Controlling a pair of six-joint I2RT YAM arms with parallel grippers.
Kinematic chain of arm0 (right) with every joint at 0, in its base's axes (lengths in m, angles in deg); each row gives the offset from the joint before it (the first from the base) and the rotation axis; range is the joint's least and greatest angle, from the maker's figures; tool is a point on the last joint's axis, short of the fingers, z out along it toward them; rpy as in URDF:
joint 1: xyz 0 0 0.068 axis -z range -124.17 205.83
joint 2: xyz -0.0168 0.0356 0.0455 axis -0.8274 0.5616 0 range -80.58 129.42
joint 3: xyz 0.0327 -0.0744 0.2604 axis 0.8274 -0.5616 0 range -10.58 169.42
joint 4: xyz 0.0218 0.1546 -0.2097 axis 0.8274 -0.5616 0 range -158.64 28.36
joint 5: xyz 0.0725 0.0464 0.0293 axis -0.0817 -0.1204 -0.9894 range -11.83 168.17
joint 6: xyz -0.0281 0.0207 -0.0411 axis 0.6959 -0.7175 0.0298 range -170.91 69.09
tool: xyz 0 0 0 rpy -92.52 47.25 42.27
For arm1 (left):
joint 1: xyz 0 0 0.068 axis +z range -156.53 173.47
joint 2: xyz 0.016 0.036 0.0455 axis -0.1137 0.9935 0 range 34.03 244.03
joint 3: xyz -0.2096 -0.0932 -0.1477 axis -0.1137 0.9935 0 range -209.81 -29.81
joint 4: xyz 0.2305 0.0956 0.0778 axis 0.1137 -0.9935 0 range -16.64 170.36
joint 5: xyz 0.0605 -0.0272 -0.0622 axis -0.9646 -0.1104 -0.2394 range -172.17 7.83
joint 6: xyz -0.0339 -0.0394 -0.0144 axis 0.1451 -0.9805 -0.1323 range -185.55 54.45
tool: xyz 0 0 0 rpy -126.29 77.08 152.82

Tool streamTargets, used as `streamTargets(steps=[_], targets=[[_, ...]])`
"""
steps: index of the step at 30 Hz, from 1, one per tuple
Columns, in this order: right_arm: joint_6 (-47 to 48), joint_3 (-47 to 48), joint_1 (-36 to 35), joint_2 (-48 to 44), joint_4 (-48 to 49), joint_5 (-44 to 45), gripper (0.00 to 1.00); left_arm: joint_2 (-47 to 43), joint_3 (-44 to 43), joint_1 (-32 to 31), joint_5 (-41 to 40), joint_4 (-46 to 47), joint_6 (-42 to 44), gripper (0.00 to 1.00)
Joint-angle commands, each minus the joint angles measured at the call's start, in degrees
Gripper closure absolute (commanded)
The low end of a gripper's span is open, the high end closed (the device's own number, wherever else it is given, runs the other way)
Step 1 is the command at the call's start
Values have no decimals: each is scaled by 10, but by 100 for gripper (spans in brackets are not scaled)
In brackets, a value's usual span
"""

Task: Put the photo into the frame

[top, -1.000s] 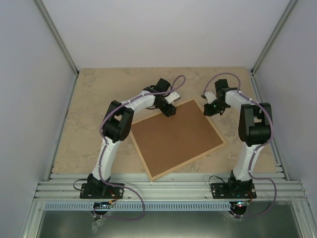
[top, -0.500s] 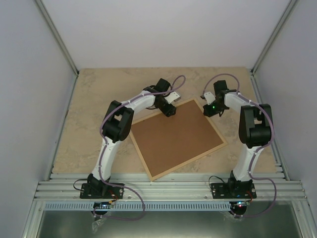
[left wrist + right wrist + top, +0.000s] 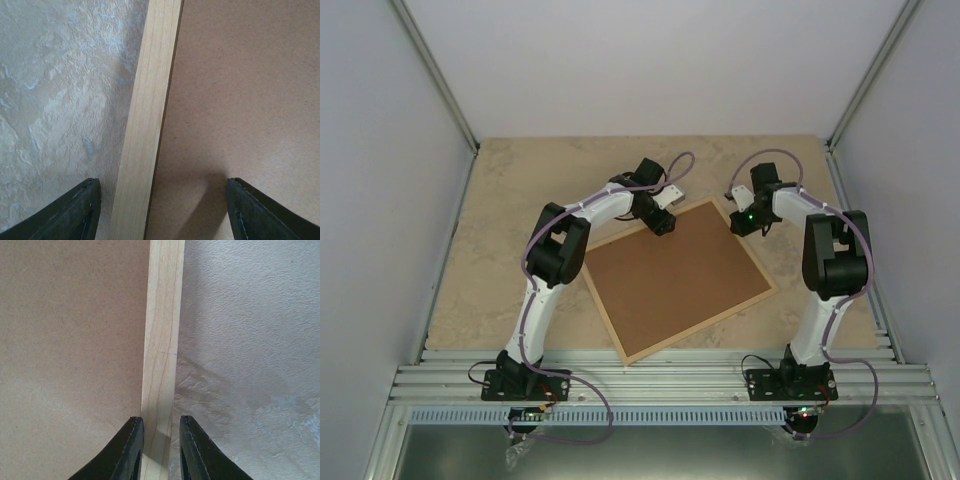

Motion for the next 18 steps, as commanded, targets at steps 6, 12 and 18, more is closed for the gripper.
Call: streamTargets(steps=[6,12,18], targets=[[-6,-61,-23,78,-3,43,74,37,9,-10,-42,-36,-1,29],[-11,-64,-25,81,0,36,73,40,7,-12,-43,-37,0,29],[-11,-61,-30,84,-2,40,71,44,0,-14,-45,-39,1,29]])
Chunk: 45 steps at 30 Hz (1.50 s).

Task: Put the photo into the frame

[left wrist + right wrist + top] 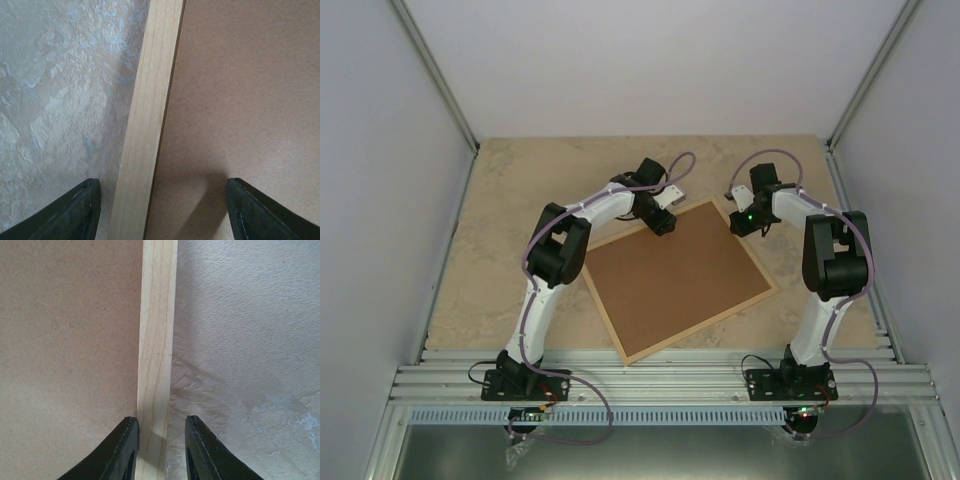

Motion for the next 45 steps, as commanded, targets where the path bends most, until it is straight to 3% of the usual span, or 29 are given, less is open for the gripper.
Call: streamTargets(steps=[1,10,14,21,26,35,45], targets=[[-3,-49,-27,87,-18,28,70,43,4,-12,-37,-33,4,29],[-5,-46,-36,88,-25,22,68,46,1,-12,-38,-29,8,29],[-6,-20,-36,75,-38,-28,64,46,1,-12,-38,-29,9,29],[8,36,-15,32,-68,-127,48,44,-3,-12,-41,-29,17,29],[19,44,8,10,-74,-170,48,48,-33,-4,5,-46,16,31],[-1,17,103,-39,-50,-269,44,60,-67,4,36,-72,77,59],[9,-9,148,-58,-37,-332,41,55,-108,4,58,-78,145,90]])
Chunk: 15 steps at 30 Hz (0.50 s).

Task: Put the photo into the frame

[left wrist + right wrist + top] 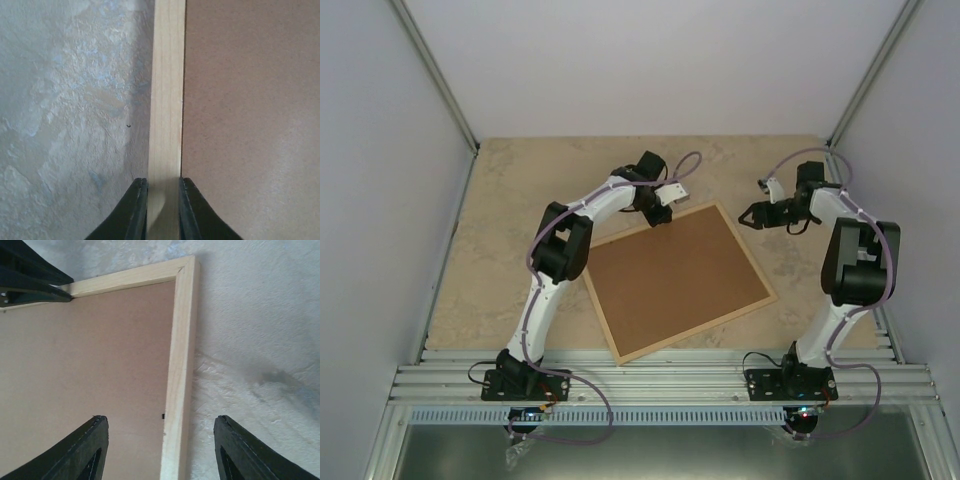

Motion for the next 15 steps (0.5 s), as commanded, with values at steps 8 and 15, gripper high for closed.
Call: streamTargets(steps=[8,15], targets=[[29,3,19,-1,-10,-98,34,-17,-21,-11,26,0,135,100],[38,35,21,21,-31,-131,29,-62,-23,-15,40,41,218,100]])
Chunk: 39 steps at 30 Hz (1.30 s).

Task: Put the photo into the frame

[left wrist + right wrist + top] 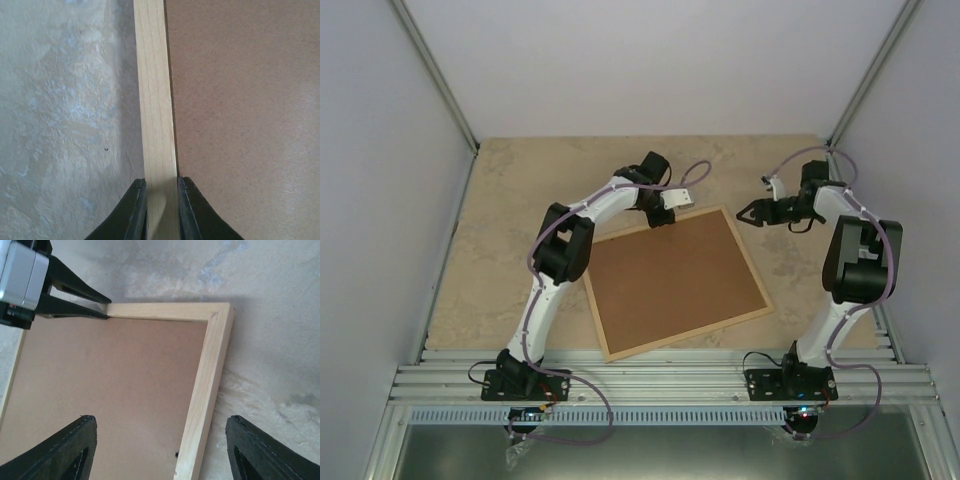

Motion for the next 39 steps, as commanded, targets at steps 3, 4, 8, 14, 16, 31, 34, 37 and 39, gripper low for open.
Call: streamTargets(steps=[3,4,8,14,16,31,34,37,39], targets=[[31,56,0,23,-26,-74,25,-92,13,-7,42,72,135,100],[45,70,-2,29,-37,-78,24,-103,26,-8,43,82,145,100],[78,121,-6,81,-85,-57,23,-125,59,-15,41,117,166,100],[58,80,-6,114,-96,-144,21,-128,63,-14,33,134,153,100],[73,70,-10,130,-112,-196,24,-132,71,-15,33,140,152,100],[46,66,-17,142,-110,-336,81,-174,131,-15,-7,237,109,100],[26,68,-16,124,-93,-342,94,-182,123,-13,-49,251,63,89],[-16,70,-12,97,-53,-344,100,-190,95,-1,-66,236,12,60],[-50,68,-8,75,-13,-344,100,-194,64,9,-69,208,-24,43]])
